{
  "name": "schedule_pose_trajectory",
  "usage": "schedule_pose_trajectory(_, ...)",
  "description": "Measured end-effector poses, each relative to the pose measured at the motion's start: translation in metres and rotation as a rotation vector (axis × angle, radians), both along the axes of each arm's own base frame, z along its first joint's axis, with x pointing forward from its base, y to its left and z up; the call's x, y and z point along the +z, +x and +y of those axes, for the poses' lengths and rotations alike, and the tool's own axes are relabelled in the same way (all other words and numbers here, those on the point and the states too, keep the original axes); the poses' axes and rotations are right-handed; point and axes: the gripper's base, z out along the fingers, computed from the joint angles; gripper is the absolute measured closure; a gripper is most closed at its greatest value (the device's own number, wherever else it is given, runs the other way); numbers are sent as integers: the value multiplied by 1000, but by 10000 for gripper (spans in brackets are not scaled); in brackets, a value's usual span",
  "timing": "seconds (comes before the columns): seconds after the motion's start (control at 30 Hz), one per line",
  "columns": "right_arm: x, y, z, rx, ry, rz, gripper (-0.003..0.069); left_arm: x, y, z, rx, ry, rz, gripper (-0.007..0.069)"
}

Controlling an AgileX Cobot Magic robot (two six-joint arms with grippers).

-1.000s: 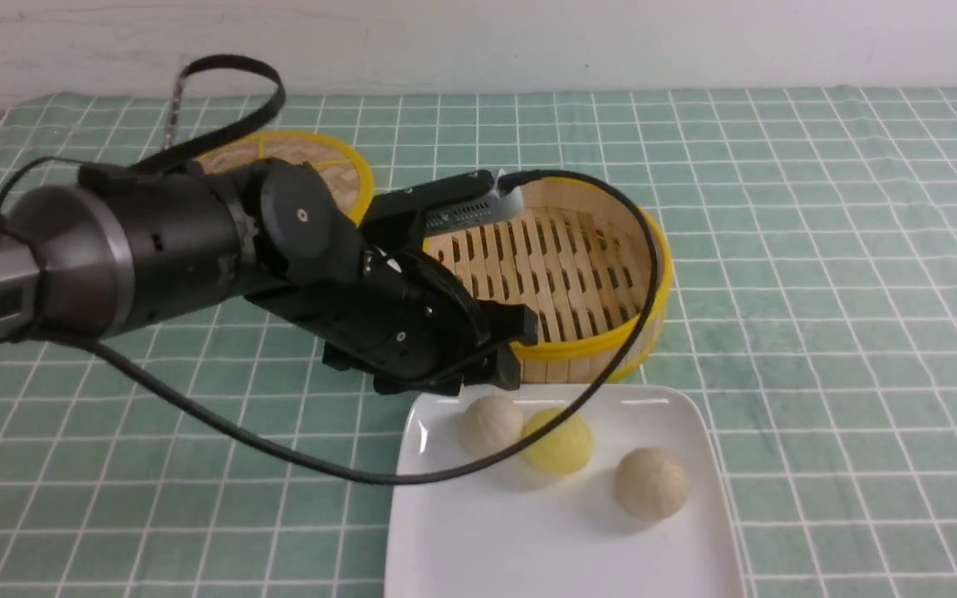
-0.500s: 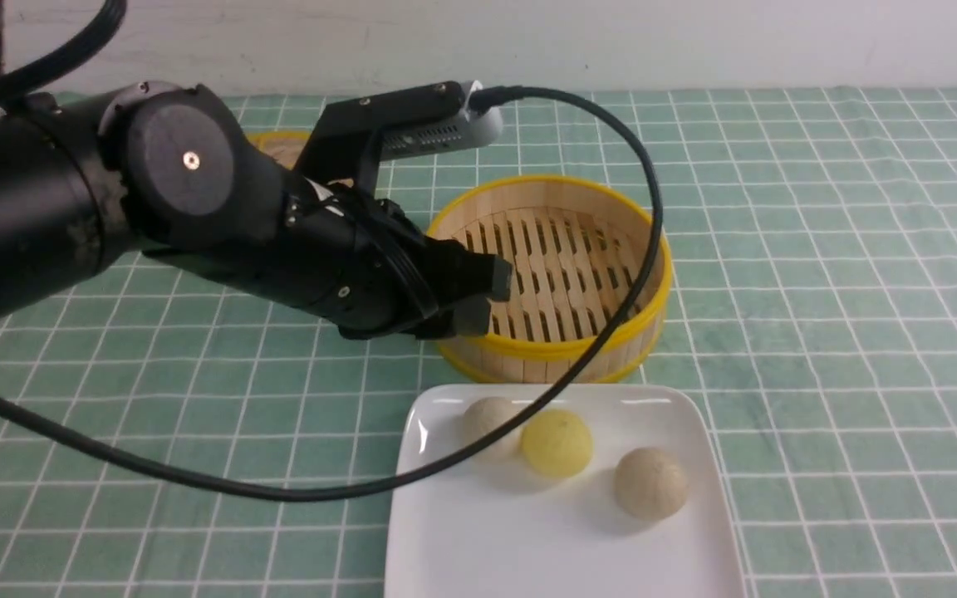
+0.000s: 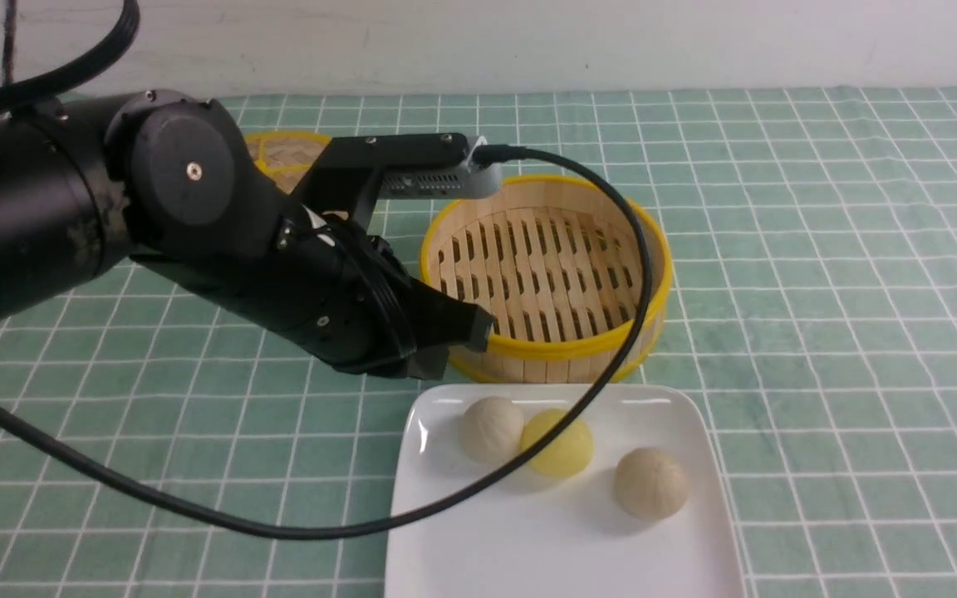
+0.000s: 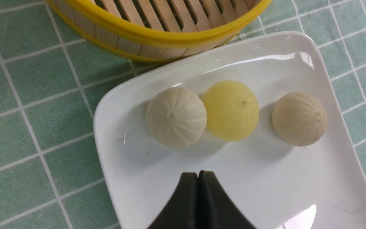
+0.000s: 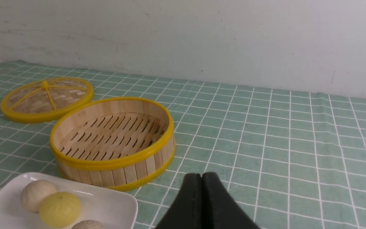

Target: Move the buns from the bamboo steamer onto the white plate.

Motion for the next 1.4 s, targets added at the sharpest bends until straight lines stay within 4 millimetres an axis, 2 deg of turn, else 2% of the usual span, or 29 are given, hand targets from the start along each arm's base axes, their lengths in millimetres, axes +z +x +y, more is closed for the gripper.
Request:
schedule_pose_trajectory(0.5, 0, 0, 1, 7, 14, 3, 664, -1, -1, 0, -5, 9, 11, 620)
schedule_pose_trajectory(0.73, -10, -6, 11, 92, 253, 106, 662, -1, -2, 0, -6, 6, 24, 620)
schedule_pose_trajectory(0.93, -48, -6, 8, -57, 420, 92, 659, -1, -2, 0, -6, 5, 25, 620)
schedule_pose_trajectory(1.1, -94, 7, 1, -271, 413, 139, 657, -2, -4, 1, -13, 14, 40, 620)
schedule_pose_trajectory(1.2, -113, 10, -2, -321, 377, 175, 657, 1, -5, 3, -19, 25, 29, 620)
schedule_pose_trajectory(1.23, -125, 11, -3, -339, 347, 207, 657, 5, -7, 4, -18, 19, 15, 620)
schedule_pose_trajectory(1.4, -129, 10, -5, -358, 281, 230, 653, 23, -13, 9, -14, -6, -67, 620)
